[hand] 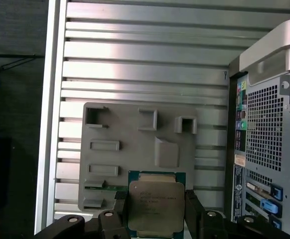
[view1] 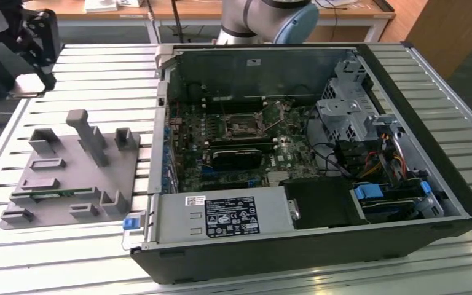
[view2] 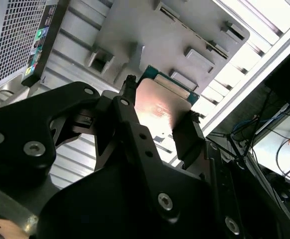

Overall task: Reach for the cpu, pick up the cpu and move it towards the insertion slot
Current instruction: 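Pick up the cpu and move it towards the insertion slot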

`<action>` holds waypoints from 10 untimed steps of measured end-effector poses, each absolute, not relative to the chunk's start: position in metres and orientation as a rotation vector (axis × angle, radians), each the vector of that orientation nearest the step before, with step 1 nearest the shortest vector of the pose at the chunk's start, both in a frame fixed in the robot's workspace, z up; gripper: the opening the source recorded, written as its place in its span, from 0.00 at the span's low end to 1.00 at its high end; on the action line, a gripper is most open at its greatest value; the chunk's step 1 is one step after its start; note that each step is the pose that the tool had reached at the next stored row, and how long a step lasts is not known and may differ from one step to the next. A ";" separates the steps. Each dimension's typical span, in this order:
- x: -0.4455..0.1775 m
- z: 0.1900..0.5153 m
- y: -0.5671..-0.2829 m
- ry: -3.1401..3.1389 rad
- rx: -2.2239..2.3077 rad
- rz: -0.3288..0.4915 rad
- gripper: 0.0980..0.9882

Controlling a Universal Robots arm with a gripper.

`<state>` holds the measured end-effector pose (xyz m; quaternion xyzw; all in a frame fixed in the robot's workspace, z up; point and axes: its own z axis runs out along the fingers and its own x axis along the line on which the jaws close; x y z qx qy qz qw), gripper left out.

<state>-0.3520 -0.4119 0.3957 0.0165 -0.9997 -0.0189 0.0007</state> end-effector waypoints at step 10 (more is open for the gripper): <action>-0.306 0.394 -0.412 -3.139 0.052 -0.059 0.50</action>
